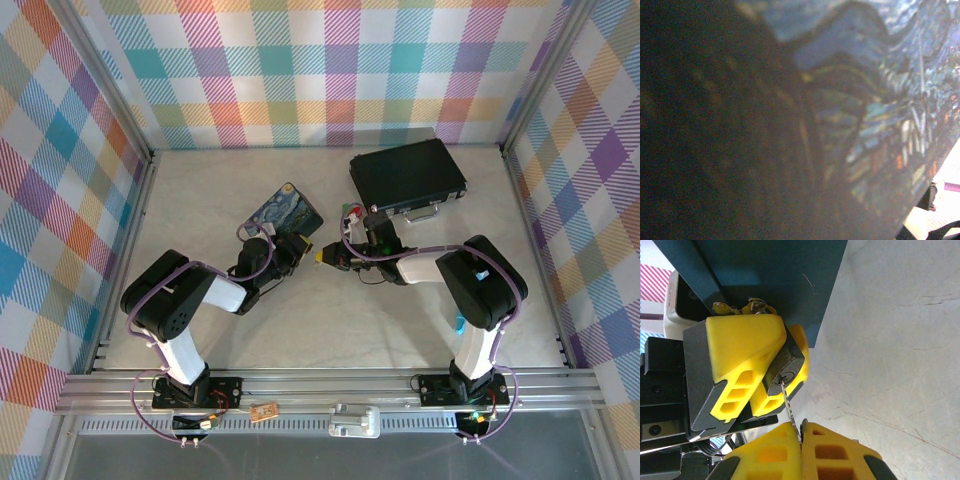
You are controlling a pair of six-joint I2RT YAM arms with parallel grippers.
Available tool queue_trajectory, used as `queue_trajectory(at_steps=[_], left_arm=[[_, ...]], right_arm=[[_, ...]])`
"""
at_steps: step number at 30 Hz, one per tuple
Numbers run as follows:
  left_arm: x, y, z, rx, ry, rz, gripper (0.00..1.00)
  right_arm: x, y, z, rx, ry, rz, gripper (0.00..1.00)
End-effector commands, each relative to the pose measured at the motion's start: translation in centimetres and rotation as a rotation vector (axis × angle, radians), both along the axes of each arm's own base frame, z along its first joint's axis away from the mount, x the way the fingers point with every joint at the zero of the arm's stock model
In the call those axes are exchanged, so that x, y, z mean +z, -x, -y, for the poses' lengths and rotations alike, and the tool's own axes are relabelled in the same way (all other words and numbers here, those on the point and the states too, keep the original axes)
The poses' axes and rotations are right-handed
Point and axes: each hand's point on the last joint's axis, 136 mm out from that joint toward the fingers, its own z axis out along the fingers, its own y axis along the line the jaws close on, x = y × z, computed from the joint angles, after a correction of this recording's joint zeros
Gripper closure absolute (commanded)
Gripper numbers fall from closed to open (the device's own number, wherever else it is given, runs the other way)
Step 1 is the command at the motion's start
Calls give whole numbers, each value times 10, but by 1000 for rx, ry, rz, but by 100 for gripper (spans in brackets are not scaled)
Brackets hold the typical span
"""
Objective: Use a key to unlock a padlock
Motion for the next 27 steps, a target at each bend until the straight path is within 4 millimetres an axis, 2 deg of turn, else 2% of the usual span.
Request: queue_trajectory(at_steps=[1, 9, 14, 17, 21, 27], left_arm=[[8, 9, 18, -60, 55, -5, 100], [11, 12, 20, -75, 59, -2, 100], [12, 21, 24, -122, 62, -7, 100], [13, 26, 27, -148, 55, -1, 100], [15, 27, 28, -152, 59, 14, 100], [20, 24, 28, -140, 80, 27, 100]], right_arm=[[17, -7, -12, 22, -66, 51, 100], [19, -4, -10, 42, -47, 68, 100], [20, -15, -5, 25, -15, 70, 100], [28, -22, -2, 1, -61, 38, 100], [40, -24, -10, 5, -158, -22, 100], [35, -27, -11, -29, -200, -91, 100]])
